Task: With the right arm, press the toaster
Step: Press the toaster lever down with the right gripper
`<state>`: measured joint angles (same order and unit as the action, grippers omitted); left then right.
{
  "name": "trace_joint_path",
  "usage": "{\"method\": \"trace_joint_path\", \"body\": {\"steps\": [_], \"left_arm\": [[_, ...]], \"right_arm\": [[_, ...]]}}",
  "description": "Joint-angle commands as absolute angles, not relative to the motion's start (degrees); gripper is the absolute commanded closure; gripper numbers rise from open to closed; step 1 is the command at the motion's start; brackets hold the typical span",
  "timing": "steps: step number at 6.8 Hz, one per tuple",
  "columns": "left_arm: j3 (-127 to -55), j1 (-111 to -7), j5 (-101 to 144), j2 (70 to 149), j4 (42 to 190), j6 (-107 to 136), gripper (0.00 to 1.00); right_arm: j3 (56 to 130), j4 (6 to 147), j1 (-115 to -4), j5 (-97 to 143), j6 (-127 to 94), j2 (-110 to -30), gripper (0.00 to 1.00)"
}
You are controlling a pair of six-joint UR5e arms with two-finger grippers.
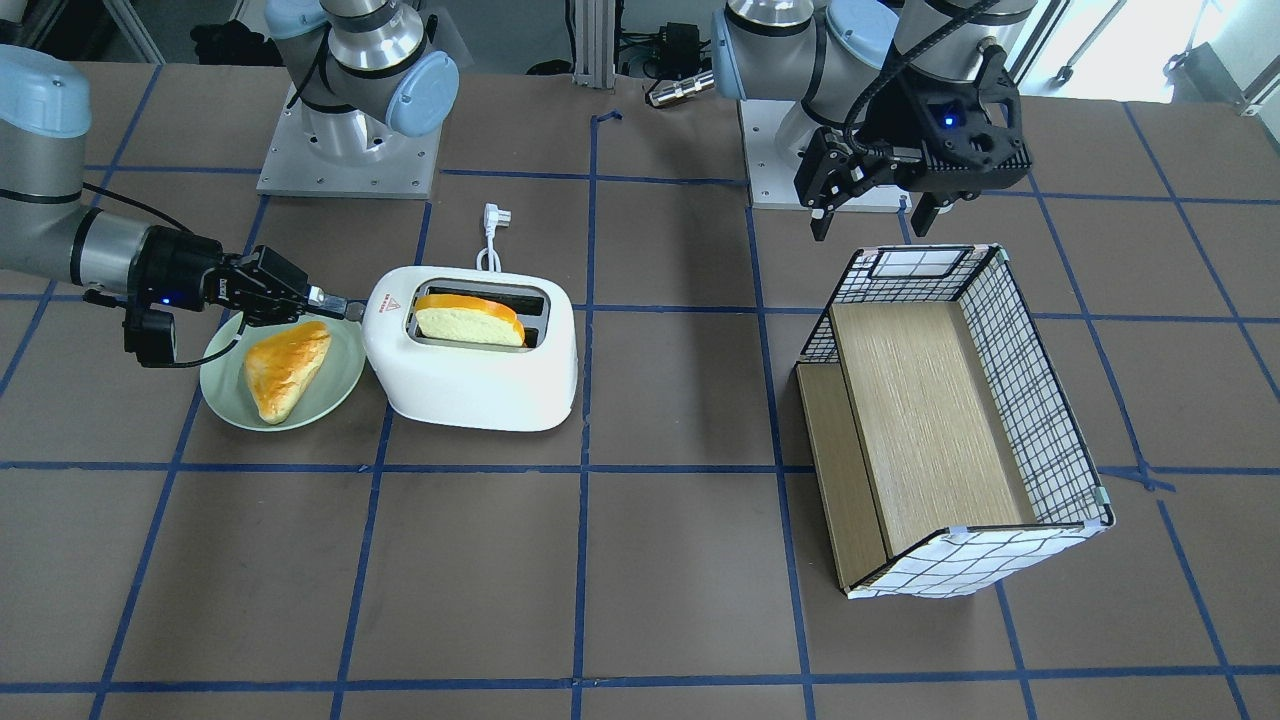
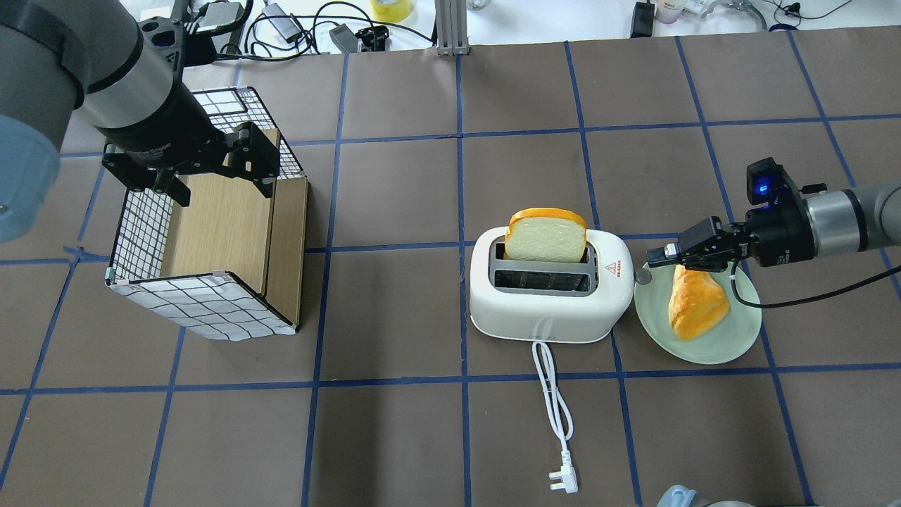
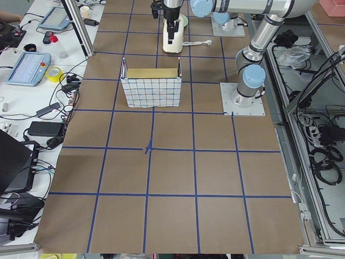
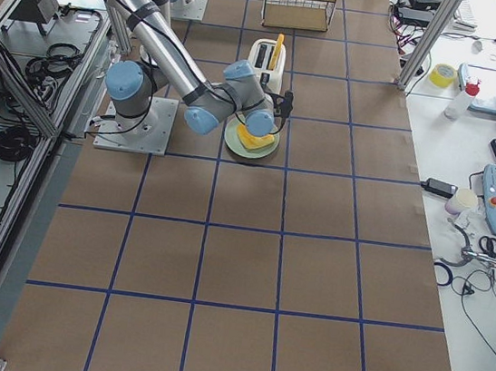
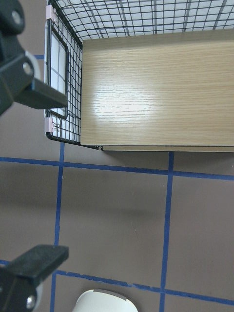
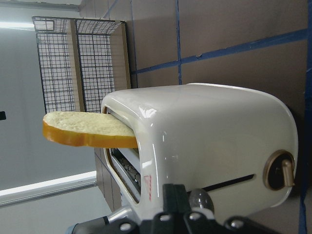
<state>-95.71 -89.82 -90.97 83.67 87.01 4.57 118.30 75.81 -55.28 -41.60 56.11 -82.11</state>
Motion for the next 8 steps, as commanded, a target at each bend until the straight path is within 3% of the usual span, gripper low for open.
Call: {"method": "trace_joint_path", "body": {"steps": [1,8], "left_arm": [[-95.7,-89.8,-91.0,83.7,87.0,4.6,0.00],[-95.7,-89.8,-91.0,83.7,87.0,4.6,0.00]], "right_arm": [[118.6,77.3,-55.4,-42.0,56.2,-81.6,1.00],[120.0,78.4,-55.5,-43.2,54.9,-81.7,1.00]]}}
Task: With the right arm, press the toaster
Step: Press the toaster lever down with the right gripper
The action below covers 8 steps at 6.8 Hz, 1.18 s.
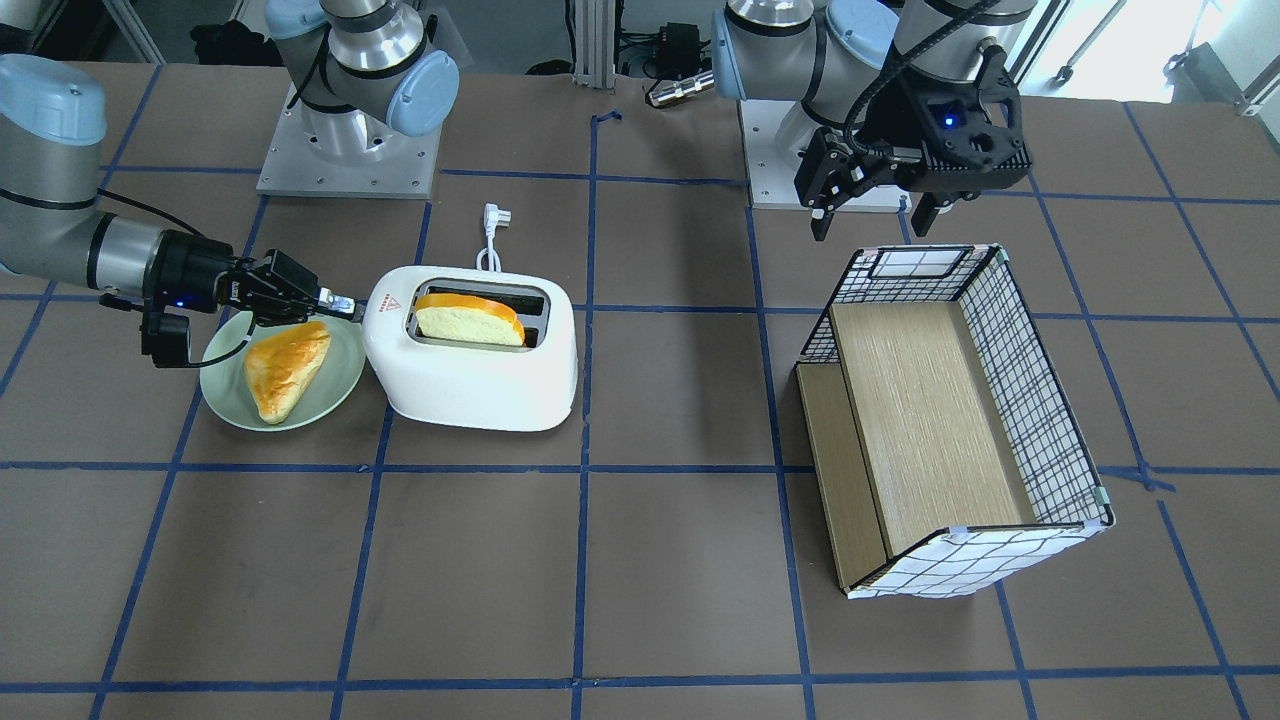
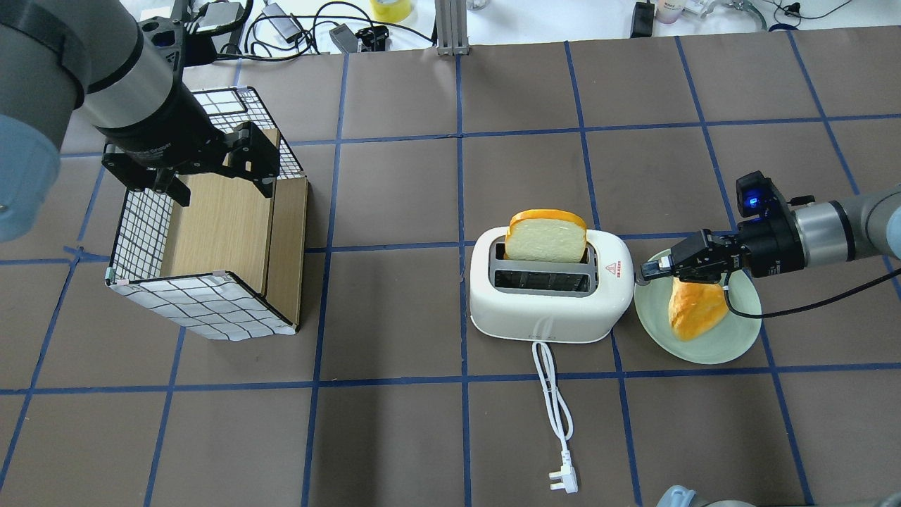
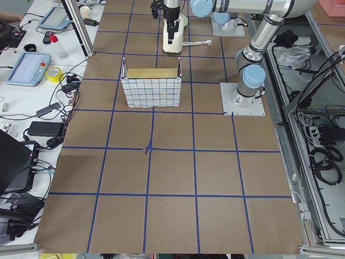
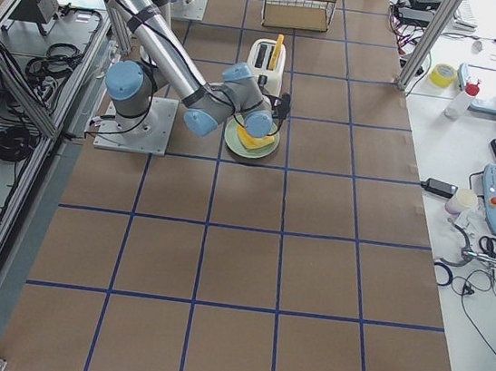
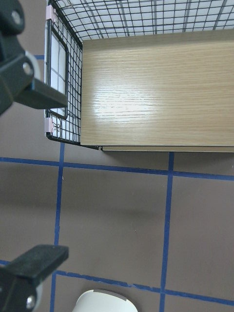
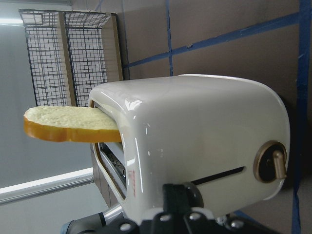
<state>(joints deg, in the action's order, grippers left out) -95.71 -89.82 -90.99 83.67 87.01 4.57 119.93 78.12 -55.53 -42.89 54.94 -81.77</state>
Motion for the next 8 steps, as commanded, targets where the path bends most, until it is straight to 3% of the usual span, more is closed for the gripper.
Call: {"method": "trace_joint_path", "body": {"steps": [1,8], "left_arm": [[-95.7,-89.8,-91.0,83.7,87.0,4.6,0.00],[-95.7,-89.8,-91.0,83.7,87.0,4.6,0.00]], "right_arm": [[120.1,79.7,-55.5,-43.6,54.8,-81.6,1.00],[122.5,88.8,-56.4,-49.1,41.1,-81.7,1.00]]}}
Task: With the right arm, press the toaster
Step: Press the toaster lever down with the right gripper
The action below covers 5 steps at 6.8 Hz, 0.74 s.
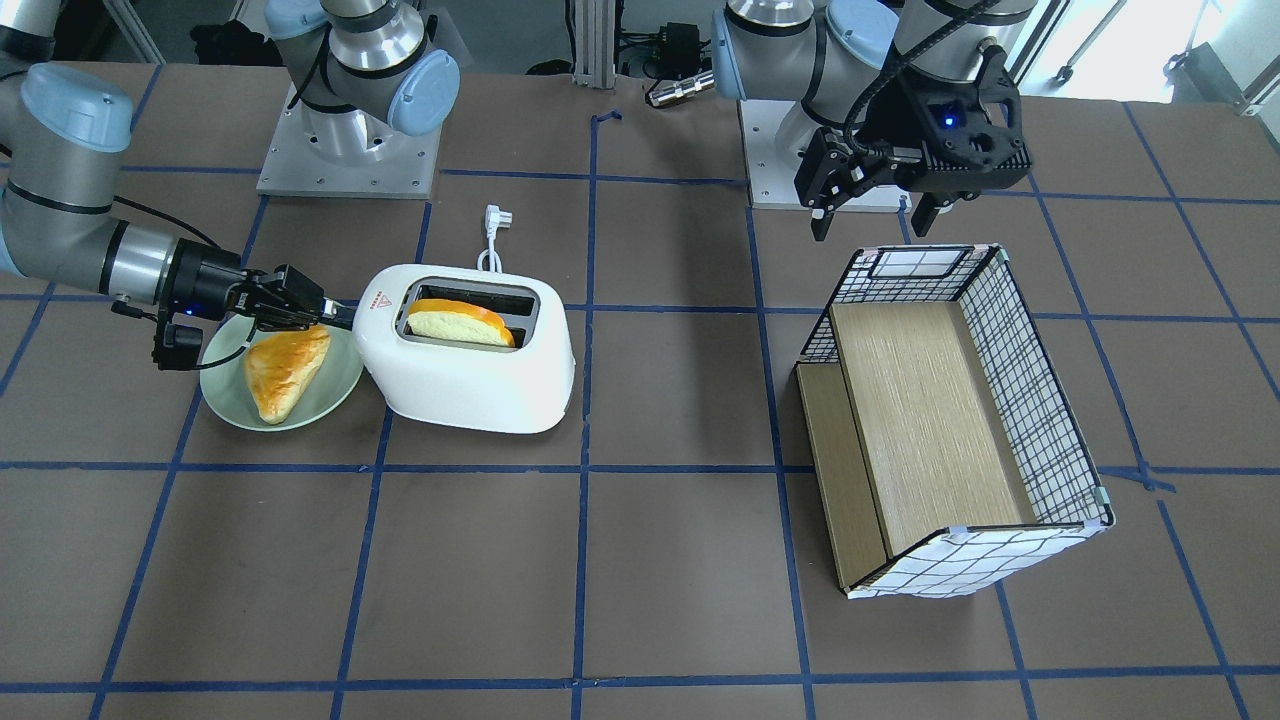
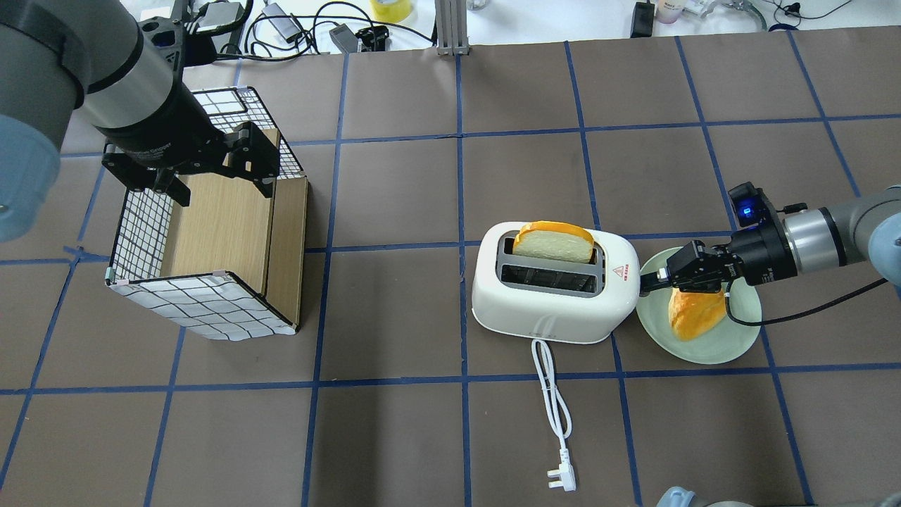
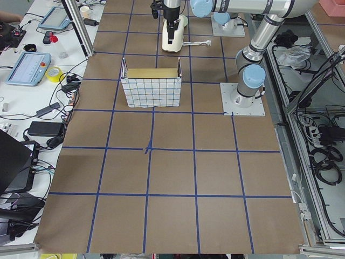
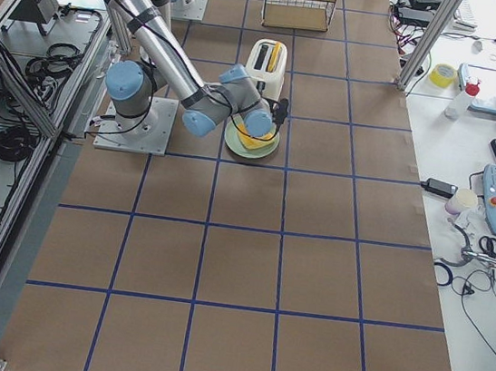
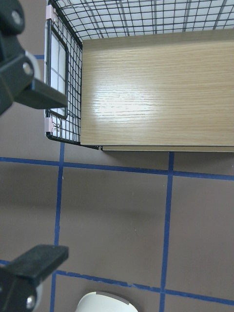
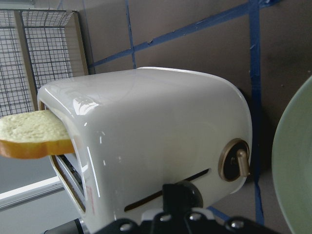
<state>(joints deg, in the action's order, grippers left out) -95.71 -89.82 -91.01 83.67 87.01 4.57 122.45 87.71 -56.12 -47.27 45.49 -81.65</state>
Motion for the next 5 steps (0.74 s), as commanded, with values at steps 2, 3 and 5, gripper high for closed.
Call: {"method": "trace_joint_path", "body": {"steps": [2,3,5], "left_arm": [[-95.7,-89.8,-91.0,83.7,87.0,4.6,0.00],[-95.7,-89.8,-91.0,83.7,87.0,4.6,0.00],[-95.7,-89.8,-91.0,83.7,87.0,4.6,0.00]], "right_arm": [[122.3,91.1,-59.1,-50.1,35.3,-81.7,1.00],[122.4,91.8,-59.2,-50.2,34.6,-81.7,1.00],[122.2,91.8,-59.3,-51.2,33.2,-81.7,1.00]]}}
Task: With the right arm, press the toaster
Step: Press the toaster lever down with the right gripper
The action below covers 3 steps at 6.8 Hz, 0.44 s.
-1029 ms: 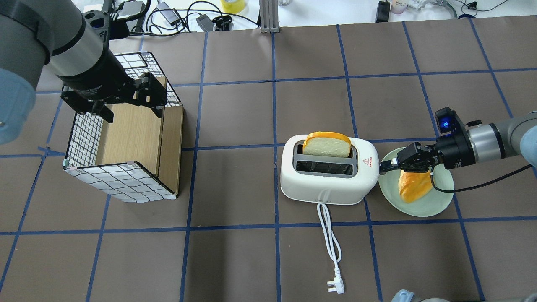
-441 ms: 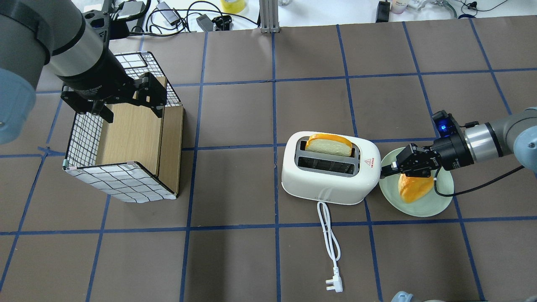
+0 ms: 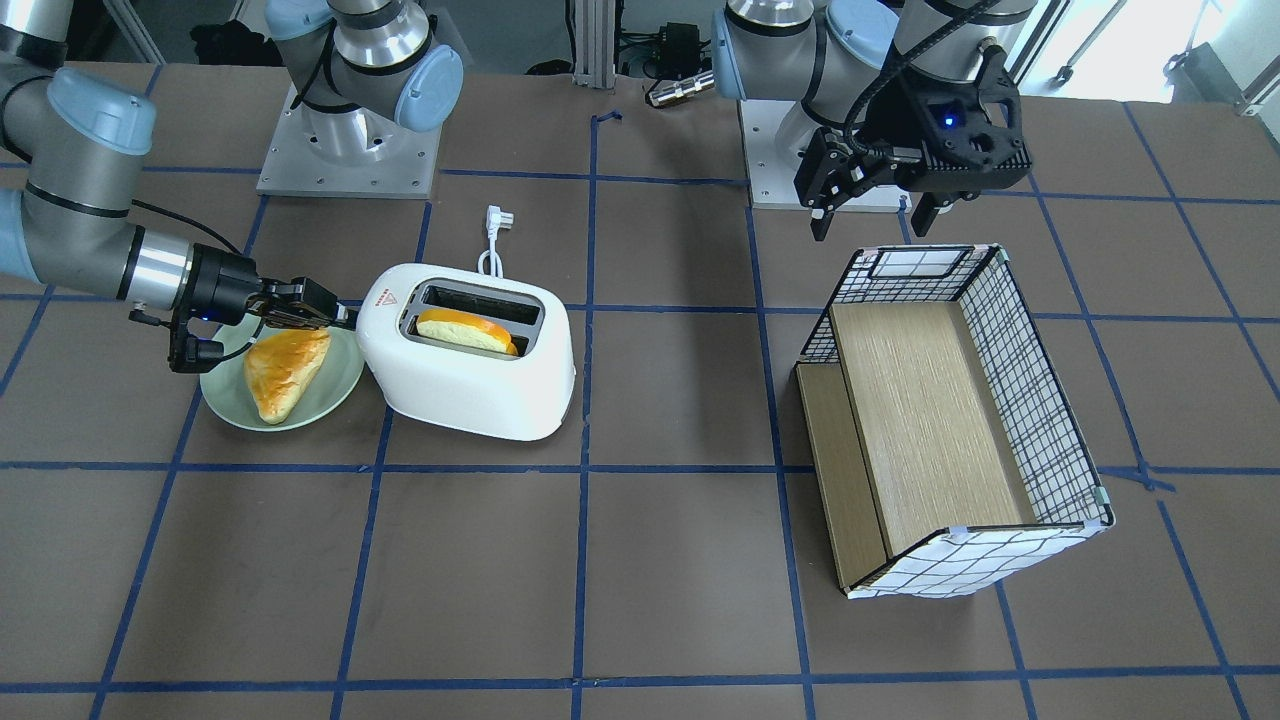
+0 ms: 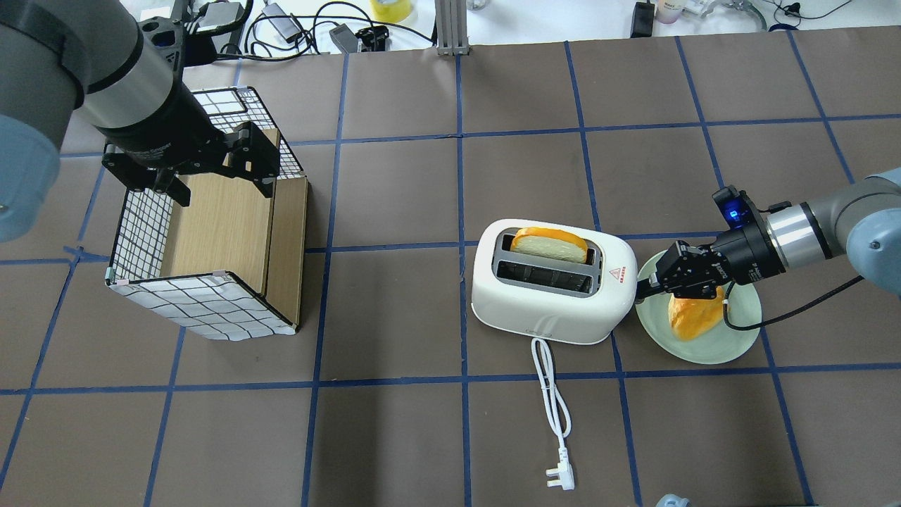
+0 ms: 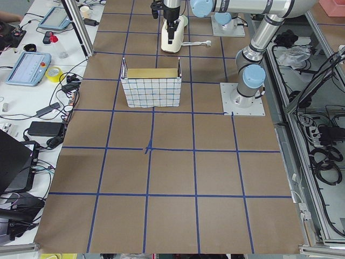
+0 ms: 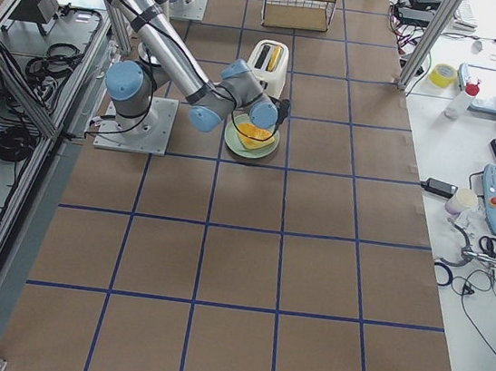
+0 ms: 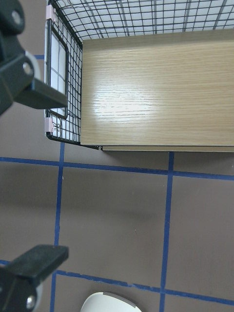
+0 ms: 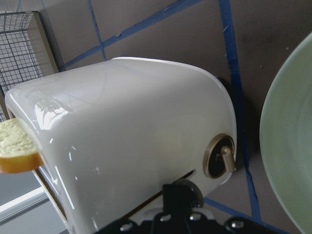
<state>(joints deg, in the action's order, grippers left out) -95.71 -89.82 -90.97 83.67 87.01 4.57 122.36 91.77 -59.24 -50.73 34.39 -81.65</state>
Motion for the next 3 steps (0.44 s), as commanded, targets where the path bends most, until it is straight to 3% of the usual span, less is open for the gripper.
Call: {"method": "trace_joint_path", "body": {"steps": [1,3], "left_arm": [[-95.7,-89.8,-91.0,83.7,87.0,4.6,0.00],[-95.7,-89.8,-91.0,83.7,87.0,4.6,0.00]], "right_arm": [[121.3,91.9,-59.3,-51.4,28.5,-82.3,1.00],[115.1,90.7,-60.5,-54.4,16.7,-84.5,1.00]]}}
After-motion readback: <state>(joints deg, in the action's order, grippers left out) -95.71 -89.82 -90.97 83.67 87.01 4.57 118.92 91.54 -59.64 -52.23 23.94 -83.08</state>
